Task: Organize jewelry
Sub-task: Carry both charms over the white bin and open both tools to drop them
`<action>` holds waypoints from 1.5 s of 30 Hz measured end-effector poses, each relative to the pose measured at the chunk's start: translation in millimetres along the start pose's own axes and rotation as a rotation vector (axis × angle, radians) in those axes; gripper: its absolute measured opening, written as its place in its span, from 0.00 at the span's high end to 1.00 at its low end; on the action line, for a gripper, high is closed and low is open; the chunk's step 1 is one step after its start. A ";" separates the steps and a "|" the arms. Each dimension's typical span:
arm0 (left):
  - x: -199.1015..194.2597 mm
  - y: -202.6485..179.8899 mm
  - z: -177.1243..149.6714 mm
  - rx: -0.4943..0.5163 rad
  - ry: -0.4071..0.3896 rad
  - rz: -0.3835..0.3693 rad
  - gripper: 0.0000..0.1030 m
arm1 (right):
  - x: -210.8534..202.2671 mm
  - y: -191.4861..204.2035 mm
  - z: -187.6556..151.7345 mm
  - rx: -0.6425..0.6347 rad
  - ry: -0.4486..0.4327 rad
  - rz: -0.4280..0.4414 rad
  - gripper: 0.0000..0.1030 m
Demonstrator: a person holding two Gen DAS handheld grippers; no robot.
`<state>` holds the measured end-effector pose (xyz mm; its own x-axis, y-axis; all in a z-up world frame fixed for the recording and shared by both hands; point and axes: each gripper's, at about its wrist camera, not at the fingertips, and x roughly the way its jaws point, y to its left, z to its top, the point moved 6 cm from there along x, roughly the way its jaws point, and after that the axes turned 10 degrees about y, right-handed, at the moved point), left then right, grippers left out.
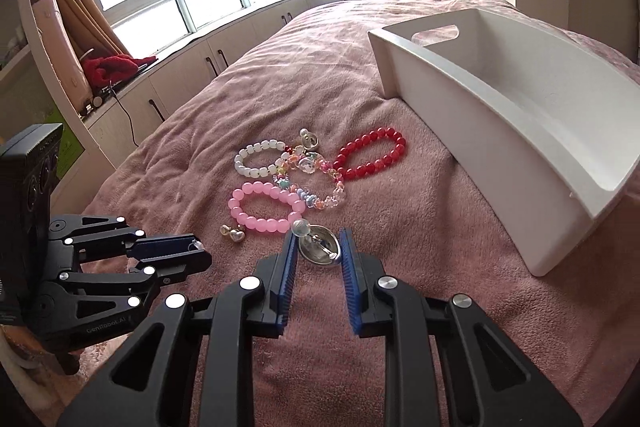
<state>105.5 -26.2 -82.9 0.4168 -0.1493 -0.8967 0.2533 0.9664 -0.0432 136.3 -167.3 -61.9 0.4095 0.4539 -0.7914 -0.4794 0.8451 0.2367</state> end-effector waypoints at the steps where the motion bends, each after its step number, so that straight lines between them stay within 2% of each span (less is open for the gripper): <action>1: -5.4 0.6 6.2 0.009 -0.010 0.005 0.77 | -8.9 -0.3 5.1 0.002 -0.021 0.007 0.78; 6: -31.9 -3.7 43.5 0.050 -0.062 0.012 0.77 | -51.1 -4.0 33.9 -0.006 -0.123 0.010 0.78; 12: -59.2 -24.4 105.0 0.132 -0.115 0.036 0.77 | -95.8 -20.5 67.4 -0.019 -0.224 -0.014 0.78; 16: -74.5 -43.8 148.0 0.175 -0.138 0.021 0.77 | -122.0 -39.8 85.3 -0.014 -0.275 -0.034 0.78; 23: -68.9 -82.8 221.6 0.244 -0.133 0.061 0.77 | -148.8 -76.8 105.0 0.031 -0.331 -0.082 0.78; 27: -49.9 -101.8 252.9 0.283 -0.097 0.110 0.77 | -148.0 -97.9 112.9 0.050 -0.322 -0.112 0.78; 31: -21.6 -110.8 273.7 0.264 -0.030 0.117 0.77 | -136.7 -117.0 114.7 0.068 -0.289 -0.145 0.78; 39: 37.9 -115.9 283.4 0.271 0.089 0.181 0.77 | -97.0 -142.7 105.6 0.027 -0.163 -0.275 0.78; 45: 74.7 -107.1 290.9 0.189 0.122 0.191 0.77 | -71.3 -154.9 97.2 -0.004 -0.089 -0.339 0.78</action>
<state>363.5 -201.6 -17.0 0.3670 0.0686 -0.9277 0.3433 0.9169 0.2036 256.8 -303.1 12.6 0.6121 0.1702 -0.7723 -0.3069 0.9511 -0.0337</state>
